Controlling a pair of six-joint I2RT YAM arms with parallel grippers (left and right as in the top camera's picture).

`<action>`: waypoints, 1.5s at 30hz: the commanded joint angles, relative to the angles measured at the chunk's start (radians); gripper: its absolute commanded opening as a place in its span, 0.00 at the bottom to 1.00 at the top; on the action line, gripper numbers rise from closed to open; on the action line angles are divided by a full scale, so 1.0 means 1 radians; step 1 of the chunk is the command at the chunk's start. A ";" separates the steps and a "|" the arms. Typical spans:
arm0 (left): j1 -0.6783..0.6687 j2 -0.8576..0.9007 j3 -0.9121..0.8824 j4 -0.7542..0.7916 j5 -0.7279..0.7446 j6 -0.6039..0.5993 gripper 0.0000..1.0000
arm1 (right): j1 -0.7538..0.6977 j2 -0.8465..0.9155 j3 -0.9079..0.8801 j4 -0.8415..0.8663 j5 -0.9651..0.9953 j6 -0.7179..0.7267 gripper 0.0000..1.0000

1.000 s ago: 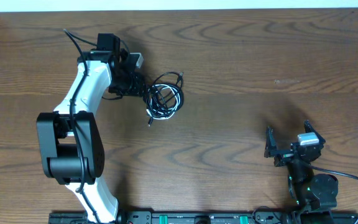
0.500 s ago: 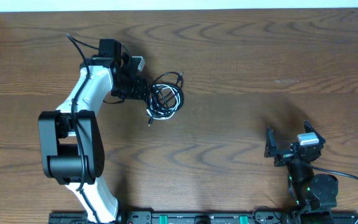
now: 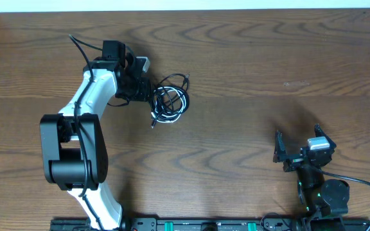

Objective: Untangle cables

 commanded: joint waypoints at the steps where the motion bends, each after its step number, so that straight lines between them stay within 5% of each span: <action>1: 0.000 0.012 -0.006 0.009 0.013 0.013 0.32 | -0.005 -0.003 -0.001 -0.004 0.001 0.006 0.99; 25: 0.000 0.077 -0.007 0.026 0.013 0.000 0.22 | -0.005 -0.003 -0.001 -0.004 0.001 0.006 0.99; 32: 0.000 0.077 -0.007 0.036 0.013 -0.015 0.13 | -0.005 -0.003 -0.001 -0.004 0.001 0.006 0.99; 45: 0.000 0.077 -0.096 0.153 0.012 -0.046 0.17 | -0.005 -0.003 -0.001 -0.004 0.001 0.006 0.99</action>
